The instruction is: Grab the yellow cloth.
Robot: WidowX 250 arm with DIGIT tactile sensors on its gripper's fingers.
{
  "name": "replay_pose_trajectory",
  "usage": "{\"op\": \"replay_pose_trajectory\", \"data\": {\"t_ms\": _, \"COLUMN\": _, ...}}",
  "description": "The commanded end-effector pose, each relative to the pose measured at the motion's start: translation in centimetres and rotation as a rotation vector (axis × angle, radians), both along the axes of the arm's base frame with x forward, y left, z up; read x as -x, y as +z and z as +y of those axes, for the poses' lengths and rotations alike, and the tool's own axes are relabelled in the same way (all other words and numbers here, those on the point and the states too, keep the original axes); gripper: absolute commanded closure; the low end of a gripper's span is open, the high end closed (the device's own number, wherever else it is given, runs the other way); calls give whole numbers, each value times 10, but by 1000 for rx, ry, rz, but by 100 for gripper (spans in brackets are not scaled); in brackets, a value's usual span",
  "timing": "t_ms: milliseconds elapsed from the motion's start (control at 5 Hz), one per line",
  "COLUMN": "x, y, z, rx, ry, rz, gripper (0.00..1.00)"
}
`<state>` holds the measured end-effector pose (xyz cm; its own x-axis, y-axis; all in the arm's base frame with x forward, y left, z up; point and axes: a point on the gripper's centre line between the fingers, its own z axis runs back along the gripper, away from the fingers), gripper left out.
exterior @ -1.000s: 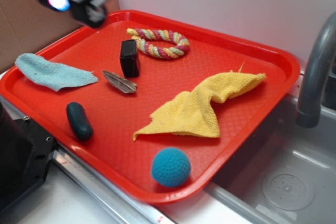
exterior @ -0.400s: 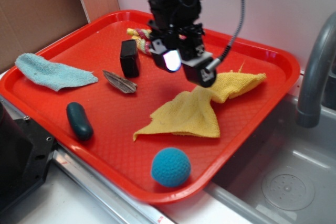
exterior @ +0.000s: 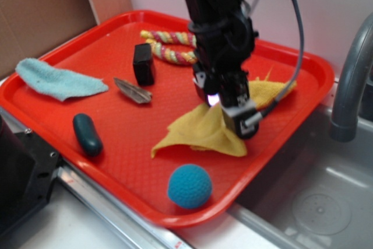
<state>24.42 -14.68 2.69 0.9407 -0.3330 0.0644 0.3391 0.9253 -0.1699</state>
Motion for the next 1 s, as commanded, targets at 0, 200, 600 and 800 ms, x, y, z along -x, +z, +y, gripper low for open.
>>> {"op": "replay_pose_trajectory", "data": {"t_ms": 0, "x": -3, "y": 1, "z": -6, "rx": 21, "ry": 32, "rz": 27, "gripper": 14}}
{"op": "replay_pose_trajectory", "data": {"t_ms": 200, "x": -2, "y": 6, "z": 2, "rx": 0, "ry": 37, "rz": 19, "gripper": 100}}
{"op": "replay_pose_trajectory", "data": {"t_ms": 600, "x": 5, "y": 19, "z": 12, "rx": -64, "ry": 45, "rz": -29, "gripper": 100}}
{"op": "replay_pose_trajectory", "data": {"t_ms": 800, "x": 21, "y": 65, "z": 51, "rx": -145, "ry": 162, "rz": -26, "gripper": 100}}
